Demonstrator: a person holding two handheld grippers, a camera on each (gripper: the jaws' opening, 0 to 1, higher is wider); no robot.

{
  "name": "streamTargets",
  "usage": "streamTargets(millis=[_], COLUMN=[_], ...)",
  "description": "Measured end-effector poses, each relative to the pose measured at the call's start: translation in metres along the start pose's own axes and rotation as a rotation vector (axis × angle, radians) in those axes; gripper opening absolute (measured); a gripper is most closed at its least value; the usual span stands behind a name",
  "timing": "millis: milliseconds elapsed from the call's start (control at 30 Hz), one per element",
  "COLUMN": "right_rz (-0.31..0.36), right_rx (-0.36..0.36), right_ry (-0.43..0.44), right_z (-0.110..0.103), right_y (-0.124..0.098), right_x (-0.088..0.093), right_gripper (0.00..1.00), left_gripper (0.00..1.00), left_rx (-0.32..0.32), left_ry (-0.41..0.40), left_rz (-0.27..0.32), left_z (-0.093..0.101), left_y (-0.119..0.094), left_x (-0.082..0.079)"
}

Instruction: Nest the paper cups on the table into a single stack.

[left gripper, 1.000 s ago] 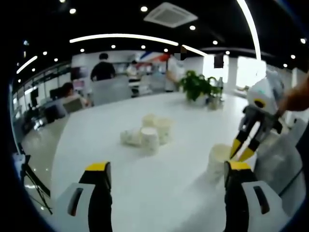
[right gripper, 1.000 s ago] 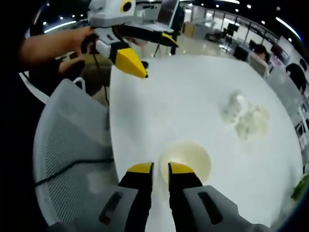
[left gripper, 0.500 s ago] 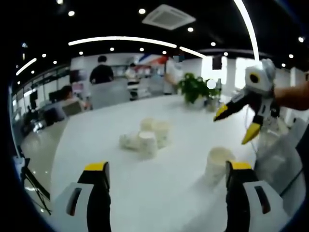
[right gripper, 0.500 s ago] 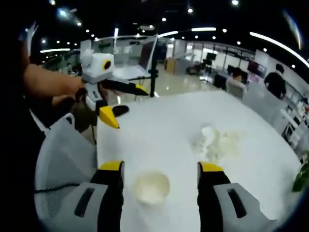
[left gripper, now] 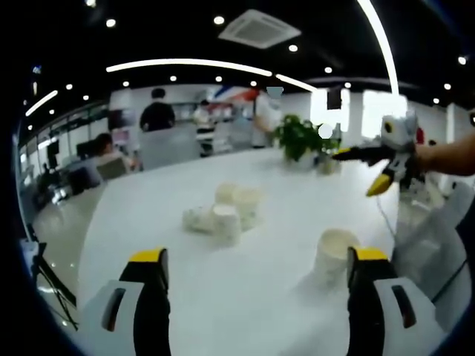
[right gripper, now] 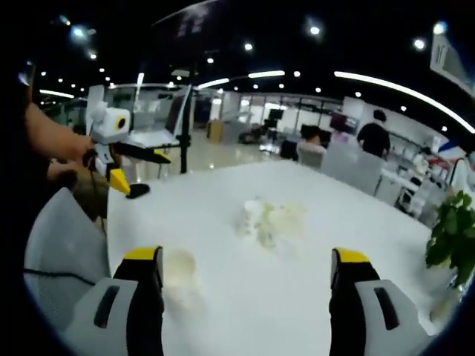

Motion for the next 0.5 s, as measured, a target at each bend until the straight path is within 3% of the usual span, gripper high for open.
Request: streamTargets(millis=[233,500], right_rz=[0.027,0.031], right_rx=[0.078,0.089], right_ry=[0.073,0.081], right_z=[0.014,0.008], right_y=[-0.018,-0.031], right_x=[0.022,0.035], right_gripper=[0.99,1.00], left_gripper=[0.98,0.98], left_rx=[-0.015,-0.033], left_ry=[-0.016,-0.037], left_rz=[0.006,0.017], left_z=[0.000,-0.003], left_y=[-0.002,-0.007], left_x=[0.002,0.015])
Point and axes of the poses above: the point that each gripper's makers call its tool centre point, and the gripper's own axes: y roughly forward along the fingers, z roughly to its right, x roughly out of its underside, the point moved 5 cm from there along -y, roughly backward along the fingers
